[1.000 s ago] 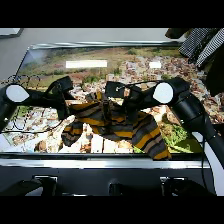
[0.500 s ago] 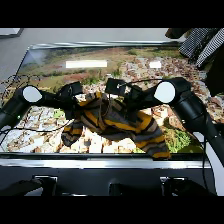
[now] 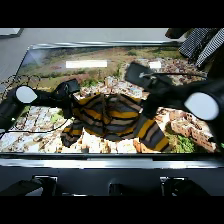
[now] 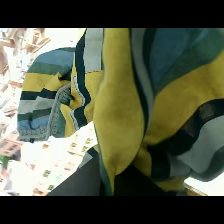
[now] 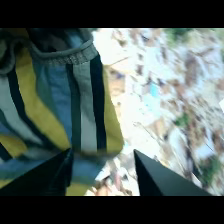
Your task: Fold the clothes and pants, and hang the long-sleeved shirts on hangers.
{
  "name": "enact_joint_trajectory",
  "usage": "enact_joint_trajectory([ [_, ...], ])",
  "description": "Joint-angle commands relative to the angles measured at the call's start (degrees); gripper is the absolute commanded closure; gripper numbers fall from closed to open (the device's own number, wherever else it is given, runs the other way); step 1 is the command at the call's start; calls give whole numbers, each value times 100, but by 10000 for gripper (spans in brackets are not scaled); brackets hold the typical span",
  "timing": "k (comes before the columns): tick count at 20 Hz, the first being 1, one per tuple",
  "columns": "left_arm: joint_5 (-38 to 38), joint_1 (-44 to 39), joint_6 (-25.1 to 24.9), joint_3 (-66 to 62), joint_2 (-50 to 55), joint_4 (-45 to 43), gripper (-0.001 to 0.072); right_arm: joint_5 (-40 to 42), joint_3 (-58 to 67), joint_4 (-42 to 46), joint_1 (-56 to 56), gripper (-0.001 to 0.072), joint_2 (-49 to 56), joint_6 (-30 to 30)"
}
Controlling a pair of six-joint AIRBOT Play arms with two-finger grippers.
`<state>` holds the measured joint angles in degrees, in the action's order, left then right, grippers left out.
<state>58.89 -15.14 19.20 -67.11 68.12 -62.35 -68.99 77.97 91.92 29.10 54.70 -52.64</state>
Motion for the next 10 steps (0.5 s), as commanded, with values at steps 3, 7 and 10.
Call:
enact_joint_trajectory([
  [3,127,-116,-37,0,-411,-4,688,-433,-63,1482,-4,178,-474,-977],
  [7,164,-256,-35,0,-649,0,688,87,-597,1504,-4,162,-461,-1523],
  [10,166,-275,-35,0,-734,-2,689,111,-614,1611,-4,26,-247,-3071],
])
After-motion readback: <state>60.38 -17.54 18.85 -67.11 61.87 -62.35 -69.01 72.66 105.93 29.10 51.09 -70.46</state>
